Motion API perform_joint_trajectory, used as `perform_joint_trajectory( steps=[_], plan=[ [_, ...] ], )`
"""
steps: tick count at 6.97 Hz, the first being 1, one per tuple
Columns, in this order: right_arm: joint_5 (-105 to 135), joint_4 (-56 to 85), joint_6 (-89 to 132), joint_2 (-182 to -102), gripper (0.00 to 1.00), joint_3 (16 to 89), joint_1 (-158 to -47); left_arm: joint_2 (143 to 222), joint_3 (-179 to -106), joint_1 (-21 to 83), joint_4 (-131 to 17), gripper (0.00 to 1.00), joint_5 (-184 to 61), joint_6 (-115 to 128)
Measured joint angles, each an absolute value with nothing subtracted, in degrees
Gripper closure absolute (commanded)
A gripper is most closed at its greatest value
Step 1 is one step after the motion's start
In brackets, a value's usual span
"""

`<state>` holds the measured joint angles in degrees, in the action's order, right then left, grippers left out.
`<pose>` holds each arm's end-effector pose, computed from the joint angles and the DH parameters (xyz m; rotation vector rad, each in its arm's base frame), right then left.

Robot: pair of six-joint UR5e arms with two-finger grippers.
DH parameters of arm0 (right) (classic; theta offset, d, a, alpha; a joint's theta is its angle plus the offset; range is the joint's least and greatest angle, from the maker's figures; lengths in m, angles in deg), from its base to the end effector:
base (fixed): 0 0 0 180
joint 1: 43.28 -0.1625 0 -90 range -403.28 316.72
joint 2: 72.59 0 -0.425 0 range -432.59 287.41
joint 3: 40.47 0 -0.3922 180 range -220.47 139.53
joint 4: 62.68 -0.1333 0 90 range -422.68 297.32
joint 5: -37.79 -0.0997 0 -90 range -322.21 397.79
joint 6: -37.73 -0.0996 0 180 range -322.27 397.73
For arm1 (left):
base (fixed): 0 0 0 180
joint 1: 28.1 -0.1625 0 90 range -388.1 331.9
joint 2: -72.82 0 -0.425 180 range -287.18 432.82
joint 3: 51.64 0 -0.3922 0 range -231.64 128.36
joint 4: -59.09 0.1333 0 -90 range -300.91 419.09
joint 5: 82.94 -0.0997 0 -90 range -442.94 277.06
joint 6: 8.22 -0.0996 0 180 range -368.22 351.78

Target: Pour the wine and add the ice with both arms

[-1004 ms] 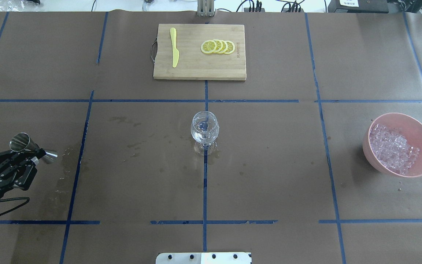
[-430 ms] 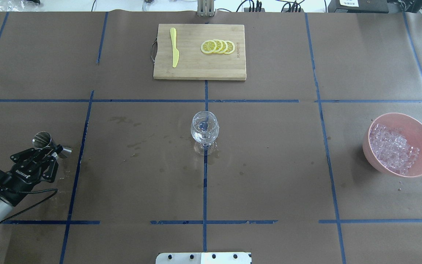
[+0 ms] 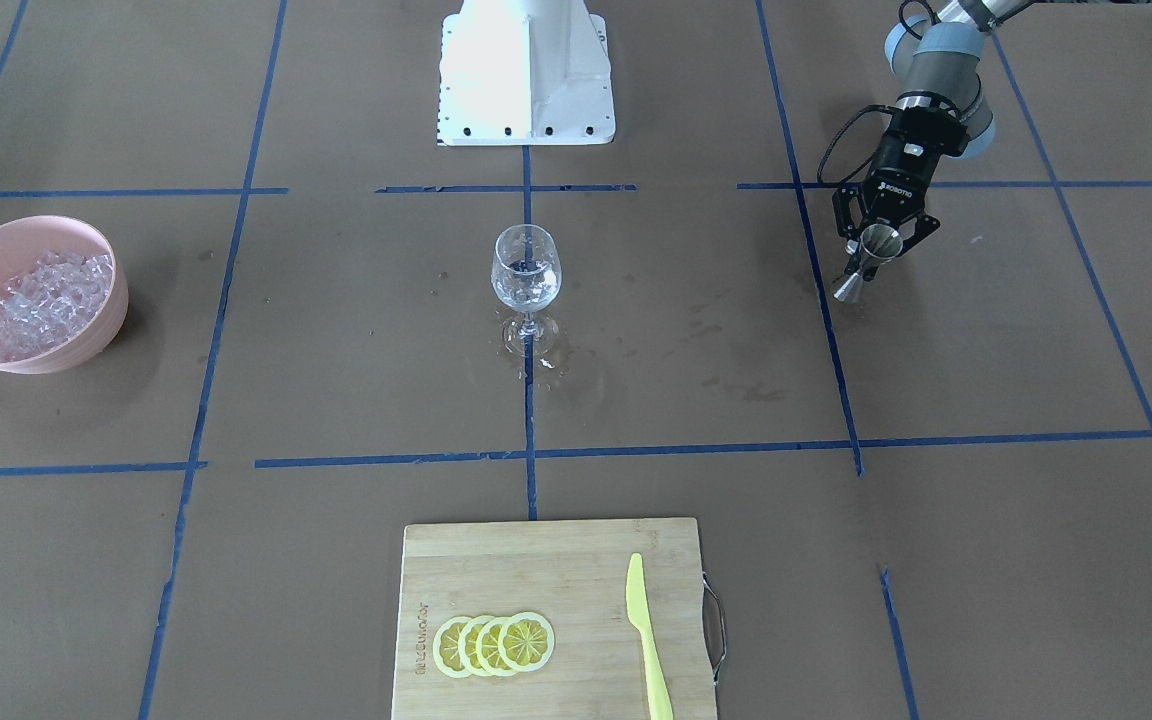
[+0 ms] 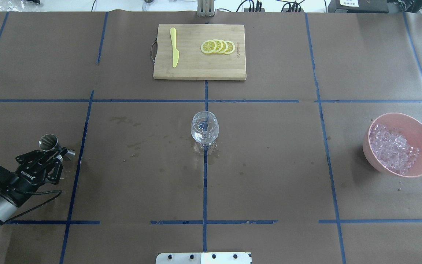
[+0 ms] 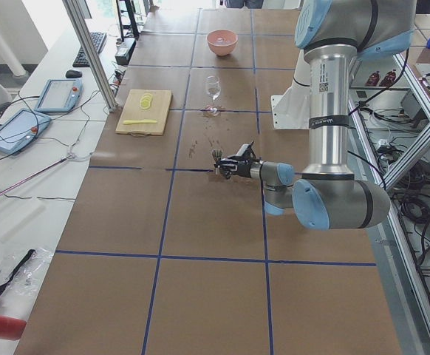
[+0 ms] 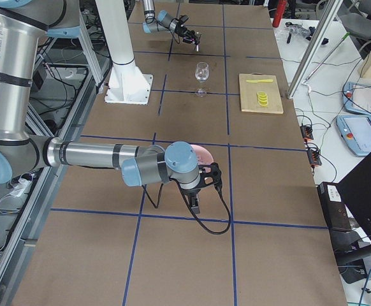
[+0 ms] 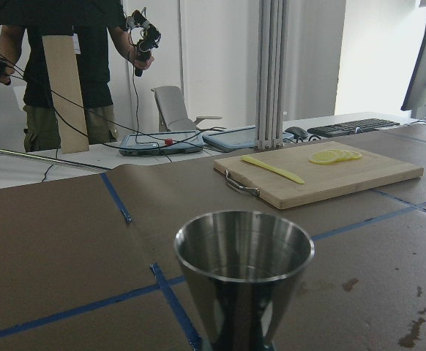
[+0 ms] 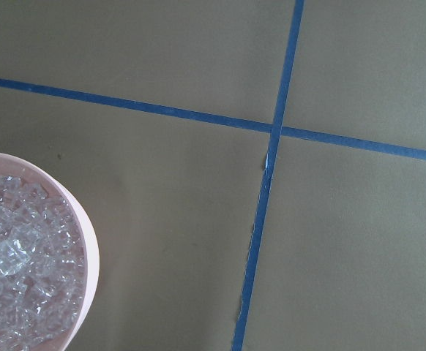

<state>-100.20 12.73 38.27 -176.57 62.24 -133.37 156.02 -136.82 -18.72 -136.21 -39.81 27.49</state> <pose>0.0599 -0.4017 0.6255 0.2233 -0.8326 -0.1047 0.3565 -0.2677 0.5596 1.3059 0.9503 -0.0635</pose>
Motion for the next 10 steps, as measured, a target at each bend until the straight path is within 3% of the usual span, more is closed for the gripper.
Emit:
perform_joint_trajectory(
  steps=[4, 6, 9, 10],
  plan=[
    [-100.2, 12.7, 38.3, -176.6, 0.00, 62.1, -133.4, 156.0, -136.4, -18.7, -134.7, 1.00, -37.7, 30.6],
    [-100.2, 12.7, 38.3, -176.6, 0.00, 62.1, -133.4, 155.9, -135.8, -18.7, -134.7, 0.94, -37.6, 31.1],
    [-100.2, 12.7, 38.3, -176.6, 0.00, 62.3, -133.4, 155.9, -135.3, -18.7, -134.7, 0.79, -37.6, 31.1],
    [-100.2, 12.7, 38.3, -176.7, 0.00, 62.3, -133.4, 155.9, -135.1, -18.7, -134.7, 0.62, -37.6, 31.1]
  ],
)
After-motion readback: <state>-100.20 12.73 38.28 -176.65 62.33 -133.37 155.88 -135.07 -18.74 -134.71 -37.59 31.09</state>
